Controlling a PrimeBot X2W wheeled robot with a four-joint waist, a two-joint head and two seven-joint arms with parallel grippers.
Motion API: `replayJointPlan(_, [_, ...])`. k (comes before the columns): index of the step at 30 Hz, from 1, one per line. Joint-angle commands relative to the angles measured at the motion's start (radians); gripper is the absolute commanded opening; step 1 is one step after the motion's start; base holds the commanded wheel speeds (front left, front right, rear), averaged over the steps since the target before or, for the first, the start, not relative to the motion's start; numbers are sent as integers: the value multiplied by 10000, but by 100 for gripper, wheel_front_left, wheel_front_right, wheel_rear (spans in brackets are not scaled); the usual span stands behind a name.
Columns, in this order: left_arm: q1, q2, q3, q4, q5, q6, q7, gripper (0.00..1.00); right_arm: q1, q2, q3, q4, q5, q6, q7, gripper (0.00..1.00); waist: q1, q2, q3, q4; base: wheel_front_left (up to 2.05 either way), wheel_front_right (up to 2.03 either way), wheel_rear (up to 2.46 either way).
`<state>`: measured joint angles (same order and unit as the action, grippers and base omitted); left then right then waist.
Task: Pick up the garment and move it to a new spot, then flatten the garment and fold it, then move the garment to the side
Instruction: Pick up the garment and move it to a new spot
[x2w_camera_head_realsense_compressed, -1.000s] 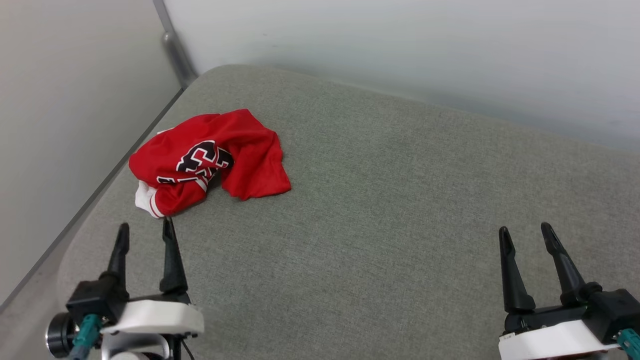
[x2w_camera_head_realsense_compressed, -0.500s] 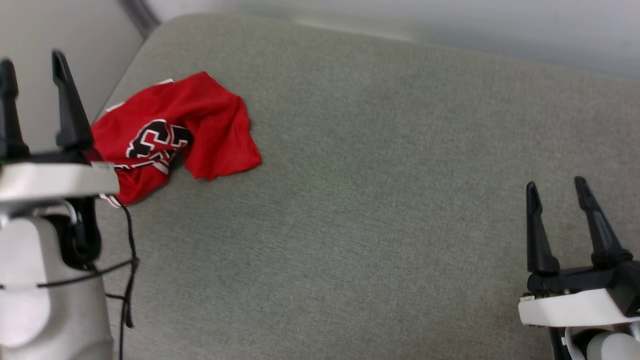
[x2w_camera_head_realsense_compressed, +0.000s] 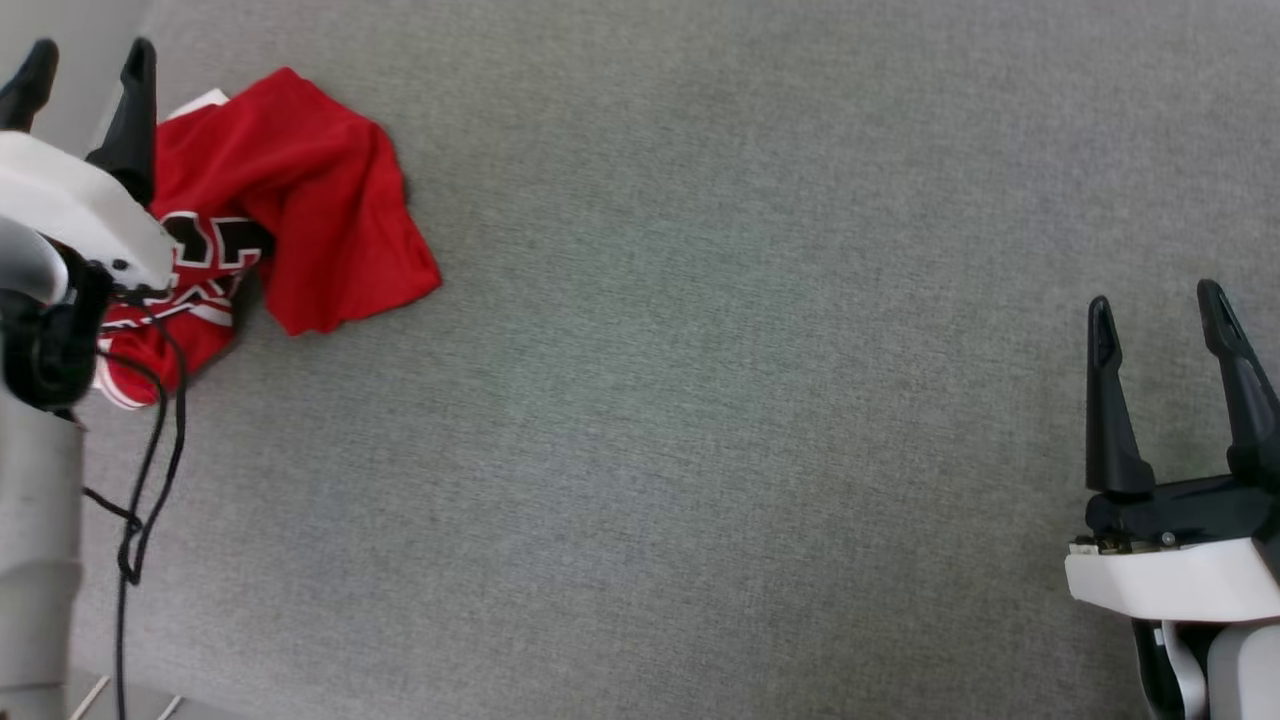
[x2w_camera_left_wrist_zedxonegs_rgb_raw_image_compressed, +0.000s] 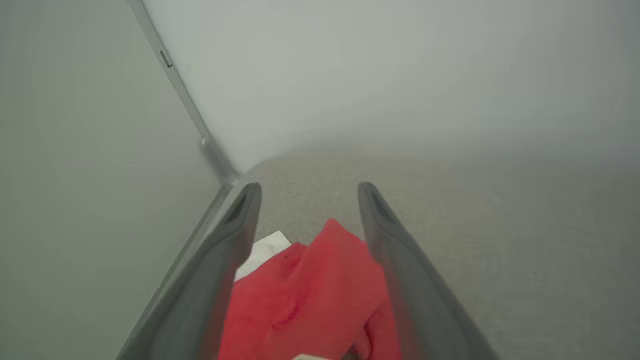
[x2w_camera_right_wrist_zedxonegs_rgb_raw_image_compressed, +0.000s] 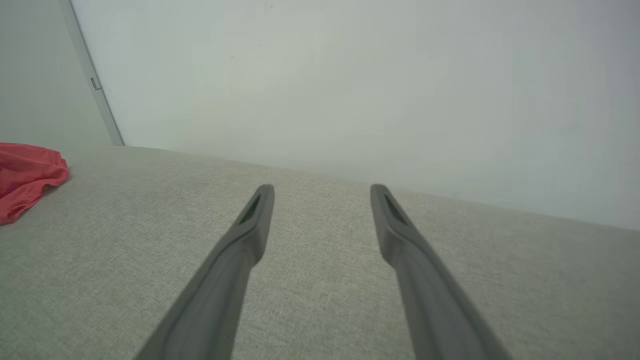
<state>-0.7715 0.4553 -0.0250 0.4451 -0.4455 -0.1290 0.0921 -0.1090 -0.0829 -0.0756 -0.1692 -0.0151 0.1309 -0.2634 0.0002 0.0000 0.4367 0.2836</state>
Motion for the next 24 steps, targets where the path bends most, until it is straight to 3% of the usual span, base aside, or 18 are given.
replayJointPlan(1, [-145,178,-186,40,-137,6,299,100,-138,-56,-7,-57,-48,-3,-21,100,-2,0,172,-149,0,0,0])
replayJointPlan(2, [-372,849,-846,216,-836,5,1601,100,-250,-86,-4,-137,-18,-3,-21,100,-2,0,366,-270,0,0,0])
replayJointPlan(8, [-584,1731,-2029,579,-2181,6,4265,100,-403,-100,43,-205,-1,-3,-21,100,-2,0,751,-509,0,0,0])
replayJointPlan(15, [-391,1687,-2334,1615,-3802,5,6535,100,-625,-101,-13,-238,69,-3,-23,100,-2,0,1142,-754,0,0,0])
replayJointPlan(23, [-199,1273,-3230,2243,-4169,-5,7110,100,-718,-48,-72,-119,206,-3,-23,100,-2,0,1355,-818,0,0,0])
replayJointPlan(24, [-204,1242,-3338,2277,-4203,-6,7066,66,-734,-49,-66,-93,216,-3,-21,100,-2,0,1340,-819,0,0,0])
